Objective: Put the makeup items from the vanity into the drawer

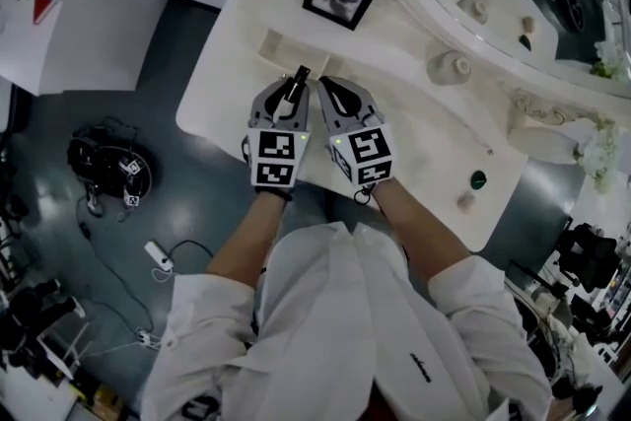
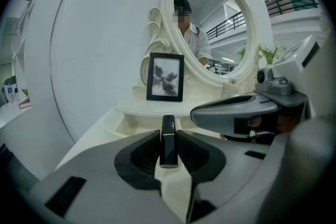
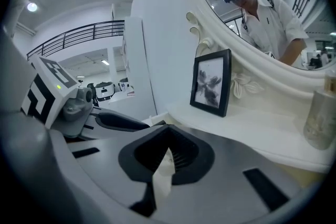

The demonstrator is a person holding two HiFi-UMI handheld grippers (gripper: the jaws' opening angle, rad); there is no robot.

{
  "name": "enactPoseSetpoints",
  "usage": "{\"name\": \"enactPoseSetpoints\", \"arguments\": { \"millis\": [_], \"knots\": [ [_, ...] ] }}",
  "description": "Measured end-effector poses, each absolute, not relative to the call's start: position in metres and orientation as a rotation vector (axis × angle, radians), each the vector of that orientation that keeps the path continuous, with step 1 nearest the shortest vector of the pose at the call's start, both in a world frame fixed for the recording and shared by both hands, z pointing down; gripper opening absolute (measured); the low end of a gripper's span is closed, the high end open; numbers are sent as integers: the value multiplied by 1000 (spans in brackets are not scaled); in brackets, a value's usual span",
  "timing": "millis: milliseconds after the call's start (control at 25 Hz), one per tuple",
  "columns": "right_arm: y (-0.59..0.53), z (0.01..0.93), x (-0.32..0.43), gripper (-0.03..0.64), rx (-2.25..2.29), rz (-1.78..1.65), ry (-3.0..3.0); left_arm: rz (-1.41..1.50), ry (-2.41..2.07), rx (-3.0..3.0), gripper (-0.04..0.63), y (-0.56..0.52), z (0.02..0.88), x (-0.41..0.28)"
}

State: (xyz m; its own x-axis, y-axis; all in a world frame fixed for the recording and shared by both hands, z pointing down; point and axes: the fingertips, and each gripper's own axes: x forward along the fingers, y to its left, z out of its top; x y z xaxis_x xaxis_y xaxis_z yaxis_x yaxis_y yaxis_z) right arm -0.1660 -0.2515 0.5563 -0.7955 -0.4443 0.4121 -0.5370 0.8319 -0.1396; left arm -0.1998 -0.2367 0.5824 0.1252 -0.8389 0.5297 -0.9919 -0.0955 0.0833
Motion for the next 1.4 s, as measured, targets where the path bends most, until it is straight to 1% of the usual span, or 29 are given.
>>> {"name": "enactPoseSetpoints", "arguments": {
  "millis": [920, 1400],
  "knots": [
    [-273, 565, -179, 18, 794, 367, -2622, 580, -1702, 1994, 115, -270, 595, -215],
    [-274, 567, -182, 18, 802, 368, -2613, 609, -1661, 2025, 117, -280, 596, -211]
  ]
}}
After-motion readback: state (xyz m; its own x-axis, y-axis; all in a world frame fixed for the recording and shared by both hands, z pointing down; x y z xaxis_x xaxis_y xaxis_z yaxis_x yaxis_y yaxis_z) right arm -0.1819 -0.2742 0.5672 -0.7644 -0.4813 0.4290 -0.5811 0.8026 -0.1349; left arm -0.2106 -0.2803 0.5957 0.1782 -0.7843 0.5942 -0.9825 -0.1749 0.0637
